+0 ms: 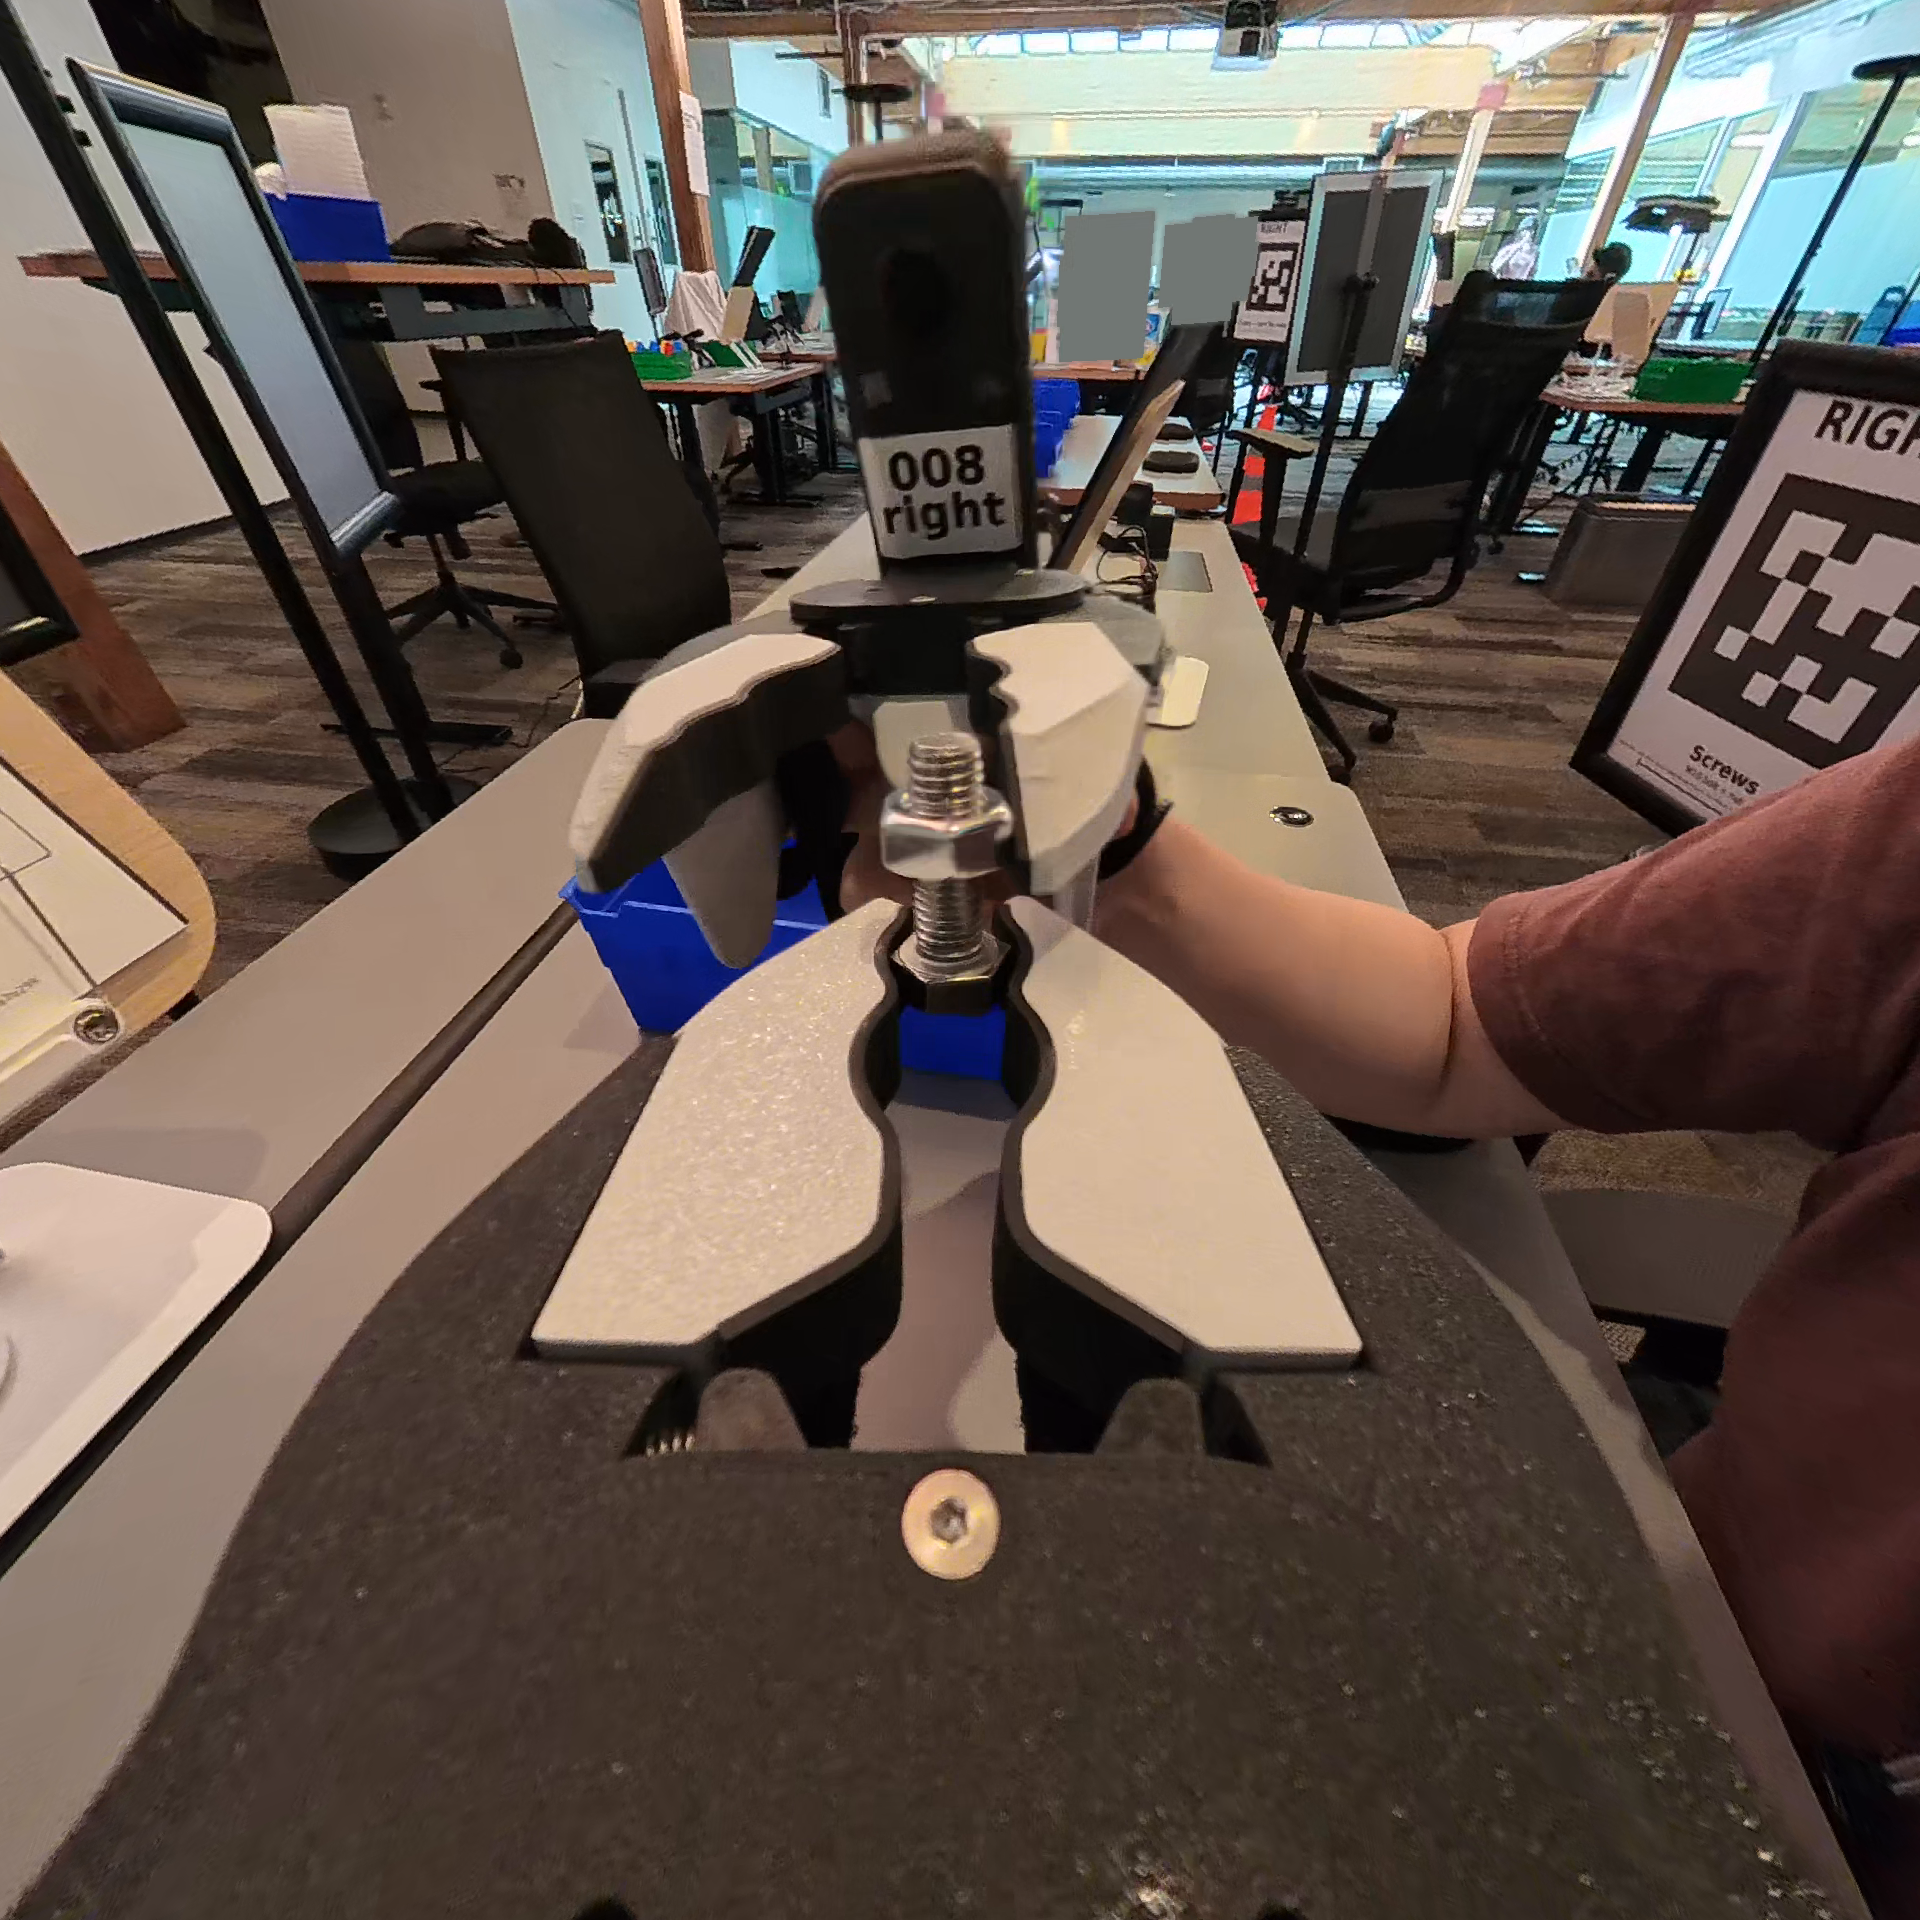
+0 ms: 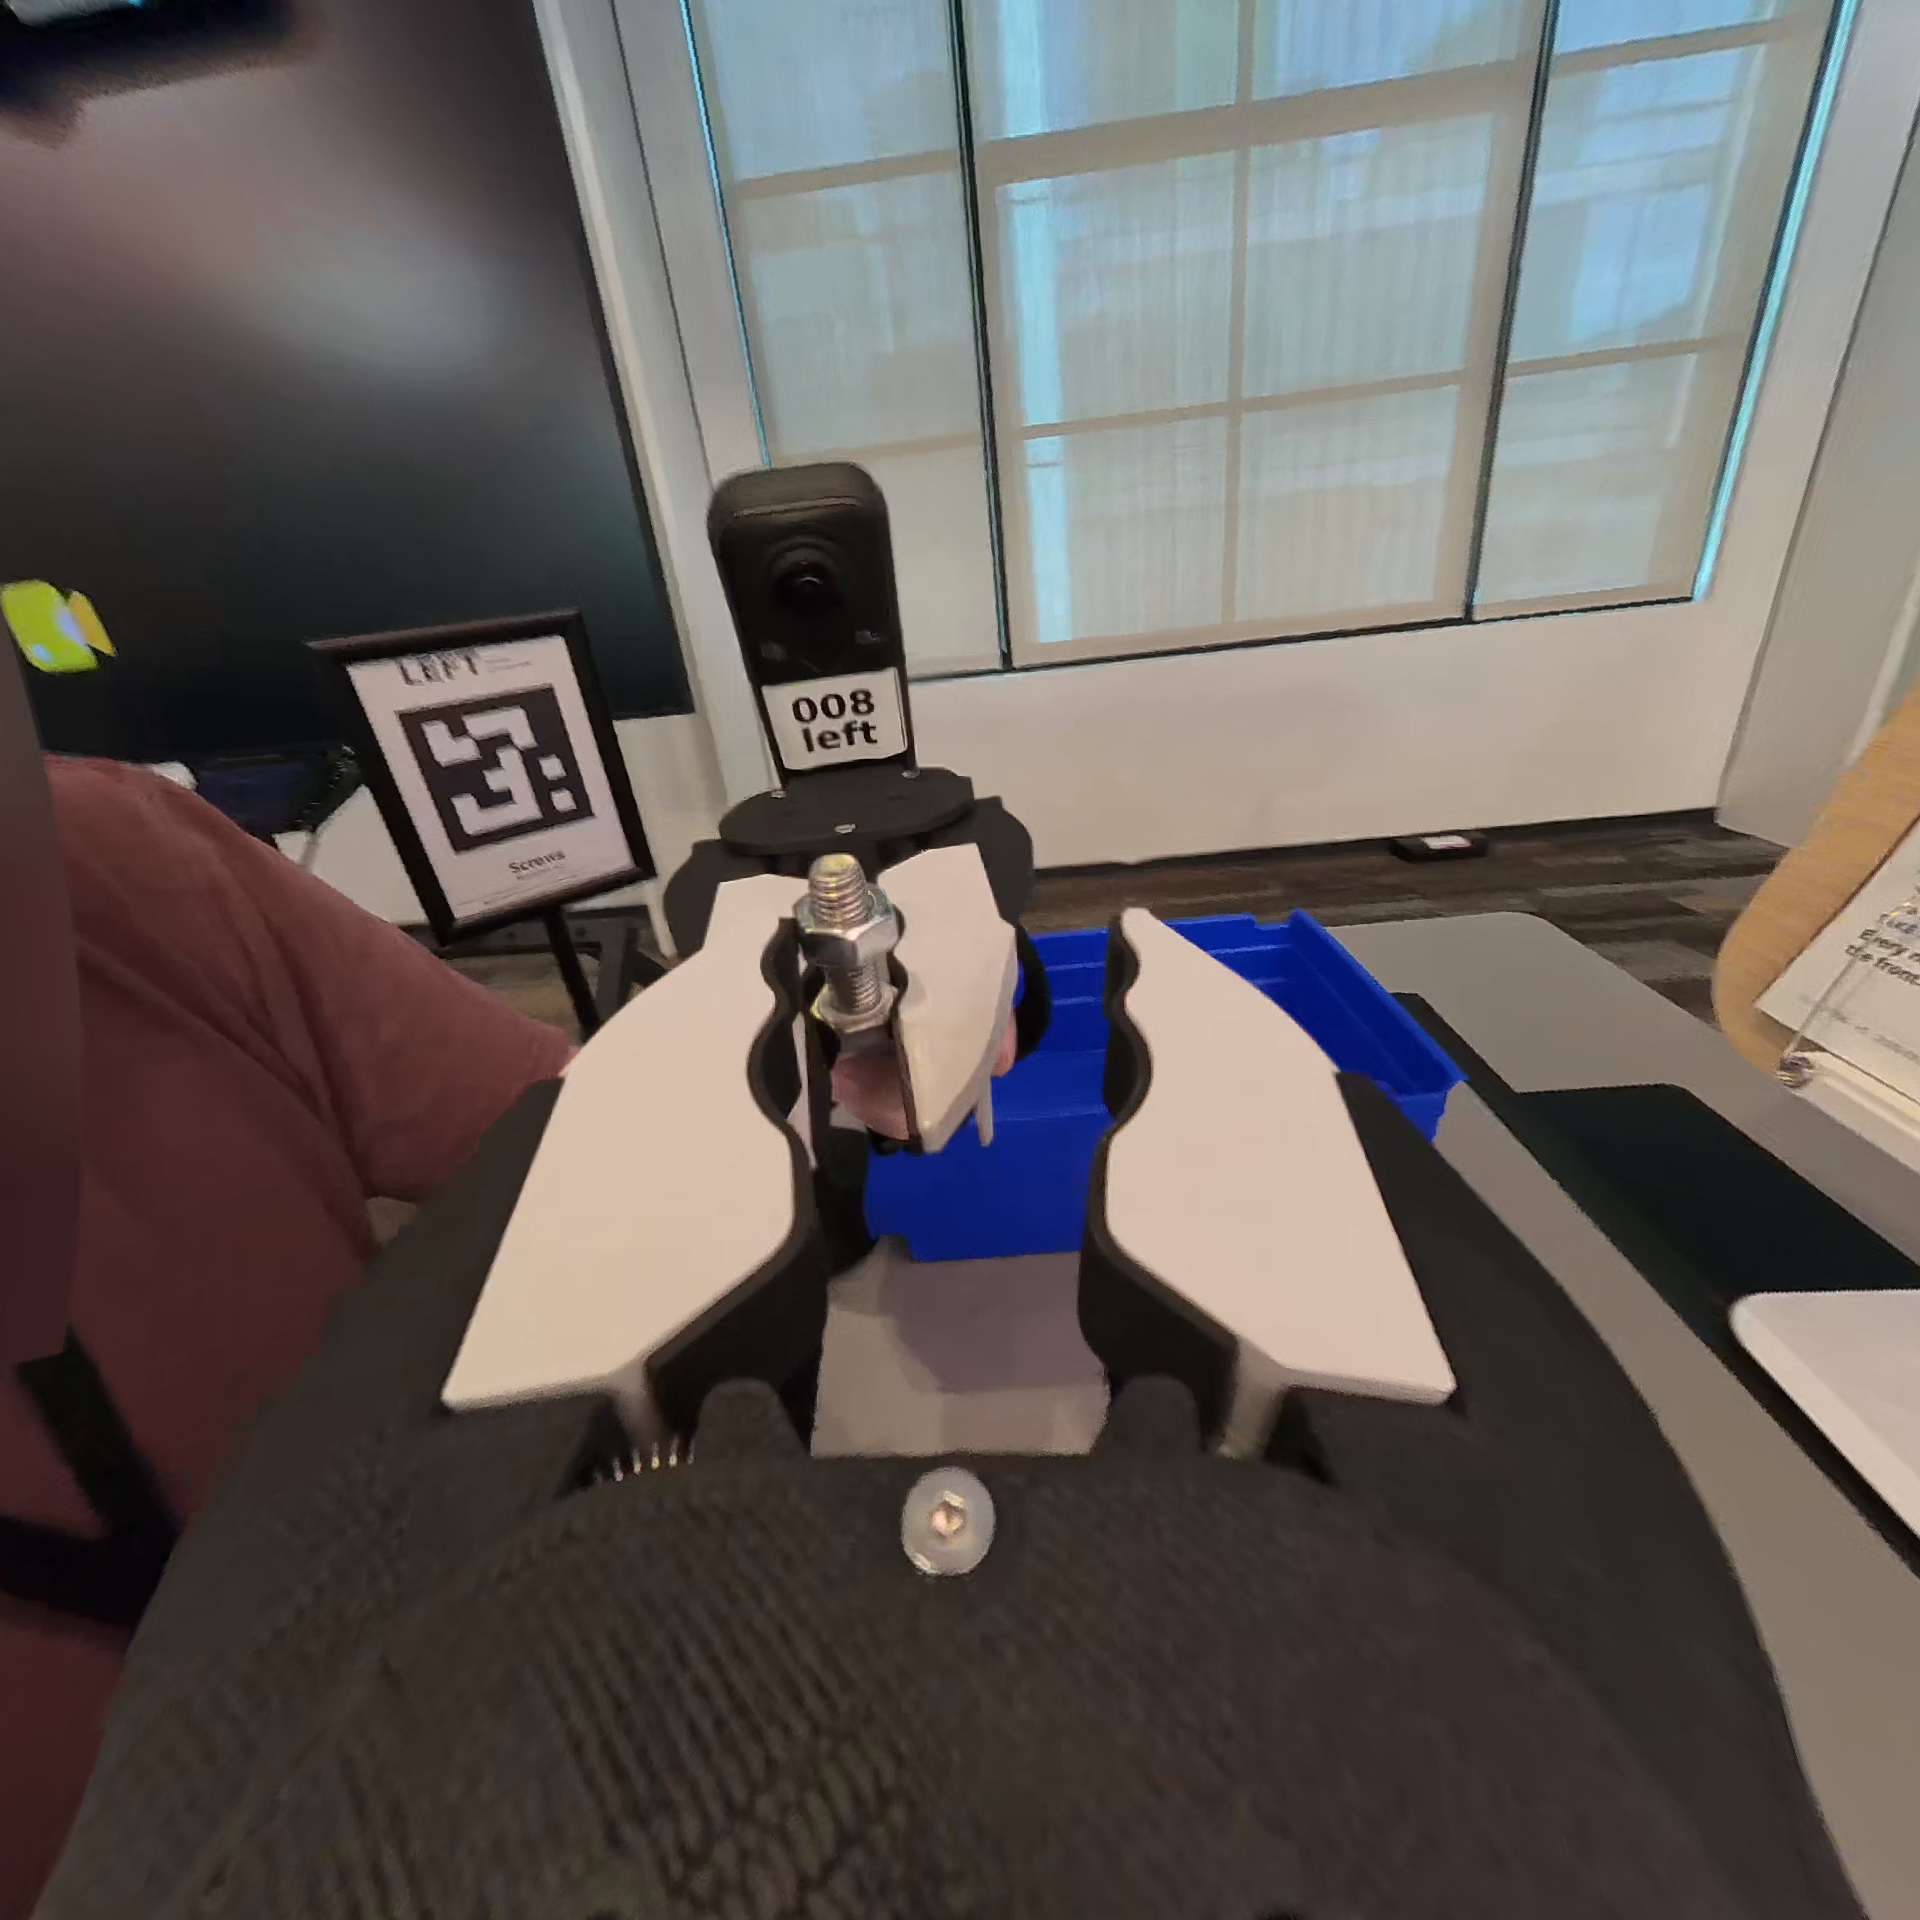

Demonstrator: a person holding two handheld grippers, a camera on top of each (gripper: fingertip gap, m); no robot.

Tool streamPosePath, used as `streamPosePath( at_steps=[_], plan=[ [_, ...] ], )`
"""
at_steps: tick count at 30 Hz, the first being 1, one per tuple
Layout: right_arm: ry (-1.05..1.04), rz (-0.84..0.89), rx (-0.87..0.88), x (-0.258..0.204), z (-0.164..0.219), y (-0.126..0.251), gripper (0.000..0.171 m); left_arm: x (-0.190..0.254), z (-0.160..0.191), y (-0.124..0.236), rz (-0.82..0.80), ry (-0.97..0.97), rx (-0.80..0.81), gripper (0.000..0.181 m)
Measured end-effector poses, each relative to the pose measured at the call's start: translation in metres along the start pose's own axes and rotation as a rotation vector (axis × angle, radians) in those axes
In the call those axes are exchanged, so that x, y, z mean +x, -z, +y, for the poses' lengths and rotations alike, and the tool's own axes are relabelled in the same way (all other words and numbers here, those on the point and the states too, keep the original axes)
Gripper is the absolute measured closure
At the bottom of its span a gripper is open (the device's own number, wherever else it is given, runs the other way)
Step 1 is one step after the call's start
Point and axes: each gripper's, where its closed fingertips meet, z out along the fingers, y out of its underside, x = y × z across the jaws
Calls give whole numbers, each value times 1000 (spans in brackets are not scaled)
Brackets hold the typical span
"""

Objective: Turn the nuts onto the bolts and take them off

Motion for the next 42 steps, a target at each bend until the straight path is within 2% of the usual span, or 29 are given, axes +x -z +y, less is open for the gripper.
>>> streamPosePath(
  at_steps=[3, 7, 10, 13, 15, 17, 21, 26, 29, 32, 38, 42],
  plan=[
    [-61, -7, 48, 7, -7, 12, 123, 0, -3, 3, 9, 8, 9, 167],
    [-23, -57, 25, -10, -5, 0, 116, -3, -1, 2, -8, 6, 9, 167],
    [24, -17, -18, -7, 3, -7, 113, 5, -3, -1, 32, 5, 28, 167],
    [-20, -28, 15, -1, -1, 3, 118, 5, -7, 2, 26, 1, 41, 167],
    [-42, -49, 35, -3, -6, 5, 117, 6, -12, 7, 48, 29, 66, 167],
    [-12, -67, 32, -13, -7, 0, 115, -1, -11, 8, 4, 22, 59, 167],
    [18, 9, 30, -7, -6, -6, 116, 2, -5, 2, 12, 5, 29, 167],
    [-33, 10, 49, 6, -11, 13, 118, 3, -9, 5, 30, 27, 52, 167],
    [16, -33, 13, -12, -8, 2, 113, -1, -7, 6, 0, 17, 37, 167],
    [62, 6, -18, -13, -1, -10, 114, 5, -6, 1, 31, 15, 34, 167],
    [-5, -19, 42, -3, -8, 5, 117, 4, -10, 5, 38, 35, 54, 167],
    [33, -44, 38, -18, -9, -7, 116, 2, -7, 4, 26, 32, 42, 167]
  ],
)
